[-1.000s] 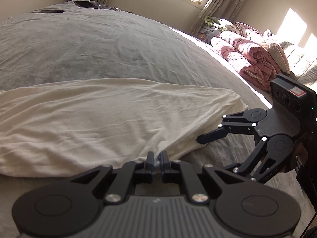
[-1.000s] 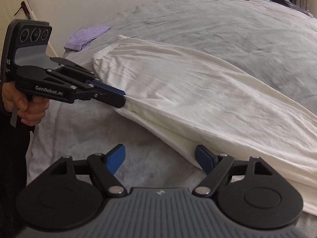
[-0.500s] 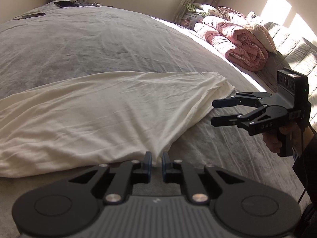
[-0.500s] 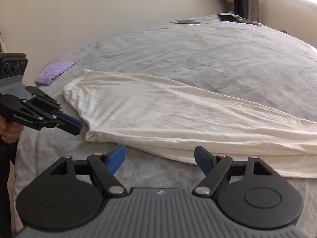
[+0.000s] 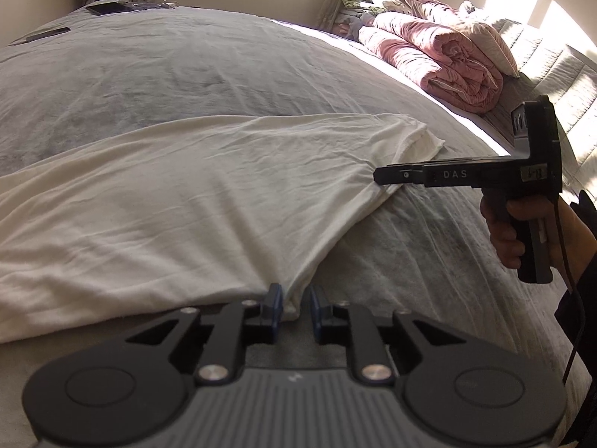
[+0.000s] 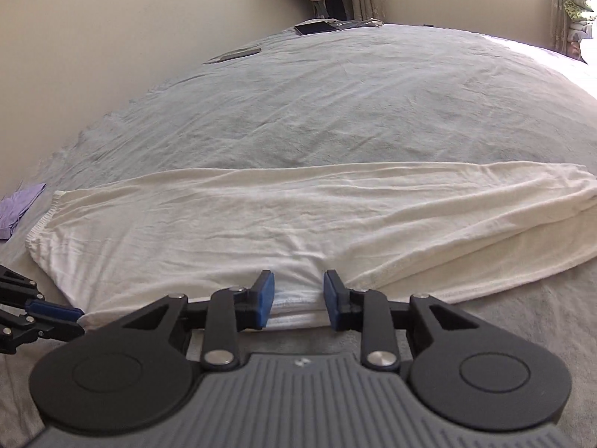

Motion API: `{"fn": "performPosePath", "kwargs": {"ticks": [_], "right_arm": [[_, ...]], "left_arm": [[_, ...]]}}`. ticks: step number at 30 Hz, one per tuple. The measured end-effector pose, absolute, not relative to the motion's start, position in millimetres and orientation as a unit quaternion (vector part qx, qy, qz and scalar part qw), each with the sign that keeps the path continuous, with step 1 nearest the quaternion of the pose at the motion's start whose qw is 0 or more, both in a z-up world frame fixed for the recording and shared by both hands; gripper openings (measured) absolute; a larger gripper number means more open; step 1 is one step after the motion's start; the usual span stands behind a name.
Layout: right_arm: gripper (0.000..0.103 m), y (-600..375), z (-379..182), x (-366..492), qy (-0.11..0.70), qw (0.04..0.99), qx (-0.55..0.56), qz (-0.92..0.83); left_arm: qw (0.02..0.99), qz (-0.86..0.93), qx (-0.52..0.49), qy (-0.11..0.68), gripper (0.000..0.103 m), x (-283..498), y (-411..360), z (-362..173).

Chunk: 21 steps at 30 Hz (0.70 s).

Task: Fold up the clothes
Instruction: 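Move the open right gripper along the strip toward the leg ends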

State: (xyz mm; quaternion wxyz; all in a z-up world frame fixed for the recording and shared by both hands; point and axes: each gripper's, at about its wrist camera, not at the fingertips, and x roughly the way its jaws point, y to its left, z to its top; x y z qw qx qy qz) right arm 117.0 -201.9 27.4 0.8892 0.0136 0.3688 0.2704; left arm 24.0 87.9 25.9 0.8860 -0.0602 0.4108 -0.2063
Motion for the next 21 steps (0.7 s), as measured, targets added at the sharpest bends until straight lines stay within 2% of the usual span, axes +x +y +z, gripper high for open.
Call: {"fn": "performPosePath", "kwargs": {"ticks": [9, 16, 21], "right_arm": [[0.039, -267, 43, 123, 0.334, 0.924, 0.090, 0.166], [0.038, -289, 29, 140, 0.328, 0.935, 0.100, 0.090], [0.037, -304, 19, 153, 0.323, 0.940, 0.105, 0.035]], "left_arm": [[0.893, -0.217, -0.083, 0.385, 0.019, 22, 98, 38], [0.885, -0.204, -0.071, 0.412, 0.019, 27, 92, 24], [0.887, -0.216, -0.066, 0.402, 0.022, 24, 92, 31]]}}
